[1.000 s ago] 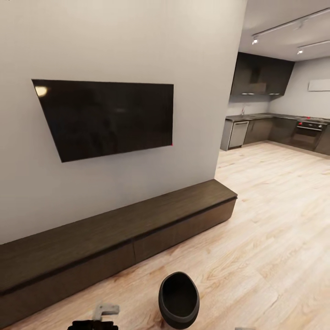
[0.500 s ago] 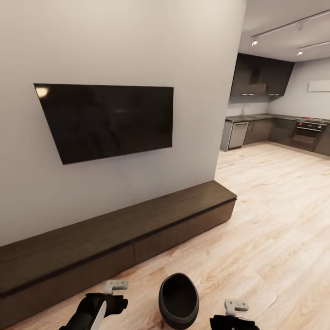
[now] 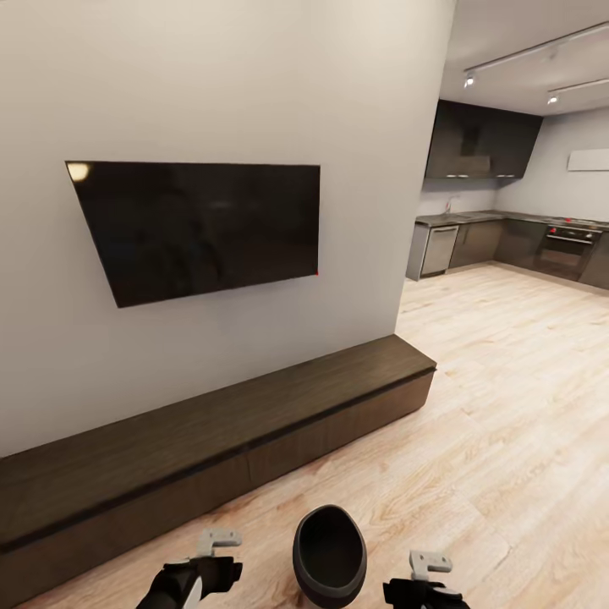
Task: Place each of the two pumpkins and all three candles from the living room inside a cabinet in the living room (use any cabinet), then make sure every cabinet is closed, and position the cauldron so it is next to a table in the living room.
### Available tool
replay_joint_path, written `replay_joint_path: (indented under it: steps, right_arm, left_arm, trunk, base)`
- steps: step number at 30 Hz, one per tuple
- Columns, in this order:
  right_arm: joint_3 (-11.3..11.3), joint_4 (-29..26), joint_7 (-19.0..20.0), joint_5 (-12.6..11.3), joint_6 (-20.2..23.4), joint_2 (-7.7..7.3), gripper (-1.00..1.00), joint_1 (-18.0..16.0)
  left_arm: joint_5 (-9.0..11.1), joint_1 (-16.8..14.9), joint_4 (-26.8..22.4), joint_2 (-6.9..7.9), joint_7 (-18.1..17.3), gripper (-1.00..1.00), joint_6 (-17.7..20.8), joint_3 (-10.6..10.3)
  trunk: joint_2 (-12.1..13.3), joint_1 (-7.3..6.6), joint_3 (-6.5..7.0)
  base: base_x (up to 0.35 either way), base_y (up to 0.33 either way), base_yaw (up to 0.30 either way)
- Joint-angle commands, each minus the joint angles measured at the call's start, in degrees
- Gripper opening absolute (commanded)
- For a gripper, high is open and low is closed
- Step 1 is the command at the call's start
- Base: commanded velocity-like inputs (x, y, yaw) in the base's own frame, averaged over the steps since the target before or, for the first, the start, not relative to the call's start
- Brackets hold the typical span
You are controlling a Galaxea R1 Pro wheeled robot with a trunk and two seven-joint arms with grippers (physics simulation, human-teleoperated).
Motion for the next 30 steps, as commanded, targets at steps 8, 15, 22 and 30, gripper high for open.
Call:
replay_joint_path:
  steps: [8,15,22,30]
  right_arm:
    - [0.01,0.1,-0.13,-0.12,-1.16,0.02,1.0,-0.05]
    - [-0.07,0.15,0.16,-0.36,-1.25,0.02,1.0,-0.05]
    - [-0.13,0.14,0.29,-0.48,-1.33,0.06,1.0,-0.06]
    - [-0.27,0.09,0.4,-0.61,-1.67,0.01,1.0,-0.06]
  left_arm:
    - [0.26,-0.01,1.61,-0.04,0.12,1.0,-2.63,0.15]
    - [0.14,-0.05,1.45,-1.24,1.93,1.0,-2.81,-0.01]
    - [0.1,-1.38,1.39,-4.72,11.59,1.0,-2.76,-0.4]
    - [0.15,-1.69,0.81,-5.3,13.24,1.0,-3.13,-0.74]
  trunk:
    - [3.17,-1.76,1.37]
    - [5.98,-3.29,2.62]
    - [8.78,-4.83,3.88]
    - [11.99,-6.59,5.32]
  base:
    - [0.0,0.0,0.0]
    - [0.0,0.0,0.0]
    - [0.0,0.0,0.0]
    - [0.0,0.0,0.0]
